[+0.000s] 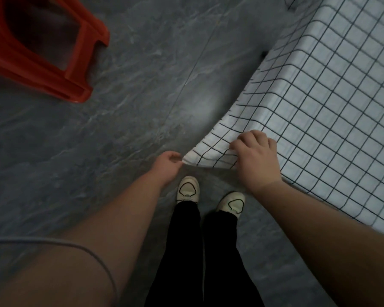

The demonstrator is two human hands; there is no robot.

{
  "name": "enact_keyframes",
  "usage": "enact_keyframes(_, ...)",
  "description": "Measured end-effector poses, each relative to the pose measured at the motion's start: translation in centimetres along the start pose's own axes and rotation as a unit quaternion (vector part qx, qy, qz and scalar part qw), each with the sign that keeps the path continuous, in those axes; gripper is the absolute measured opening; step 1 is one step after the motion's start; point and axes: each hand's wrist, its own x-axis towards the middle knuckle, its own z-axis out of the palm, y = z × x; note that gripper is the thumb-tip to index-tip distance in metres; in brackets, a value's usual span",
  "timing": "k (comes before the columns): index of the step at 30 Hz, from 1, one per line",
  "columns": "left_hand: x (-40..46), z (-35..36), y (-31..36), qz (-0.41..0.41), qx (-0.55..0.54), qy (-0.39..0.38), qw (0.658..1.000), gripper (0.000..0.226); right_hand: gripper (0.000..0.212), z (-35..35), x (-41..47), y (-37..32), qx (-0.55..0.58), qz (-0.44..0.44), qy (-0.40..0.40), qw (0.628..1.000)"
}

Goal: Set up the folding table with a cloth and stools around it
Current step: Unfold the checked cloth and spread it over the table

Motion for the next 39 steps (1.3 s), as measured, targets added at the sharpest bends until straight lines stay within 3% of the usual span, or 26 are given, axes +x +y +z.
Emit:
enact_keyframes(3, -0.1, 0.8, 0.7, 0.017, 0.090, 0.028, 0.995, 0.047, 0.032, 0.4, 0.1, 0.2, -0.028, -0.015, -0.006, 0.999)
enact_keyframes(8, -2.5, 2.9, 3.2, 0.233, 0.237, 0.030, 0.943, 0.066, 0.040, 0.4, -0.3, 0.3, -0.014, -0.022, 0.000, 1.000)
enact_keyframes(10, -3.2, 3.7, 4.2, 0.272, 0.263, 0.005, 0.926, 0.070, 0.047, -0.1, -1.2, 0.5, 0.024, -0.013, 0.014, 1.000)
enact_keyframes(13, -4.0, 5.2, 5.7, 0.315, 0.307, -0.027, 0.897, 0.071, 0.053, -0.9, -3.2, 1.4, 0.079, 0.019, 0.038, 0.996)
enact_keyframes(16, -4.7, 6.7, 7.3, 0.359, 0.342, 0.002, 0.868, 0.052, 0.057, -1.6, -5.5, 2.8, 0.120, 0.070, 0.041, 0.989)
enact_keyframes(24, -5.1, 9.0, 9.6, 0.345, 0.414, 0.087, 0.838, 0.023, 0.086, -1.1, -10.1, 4.5, 0.113, 0.144, -0.050, 0.982)
enact_keyframes(39, -4.5, 9.9, 10.0, 0.290, 0.453, 0.098, 0.837, 0.021, 0.089, 0.4, -11.3, 5.3, 0.129, 0.149, -0.092, 0.976)
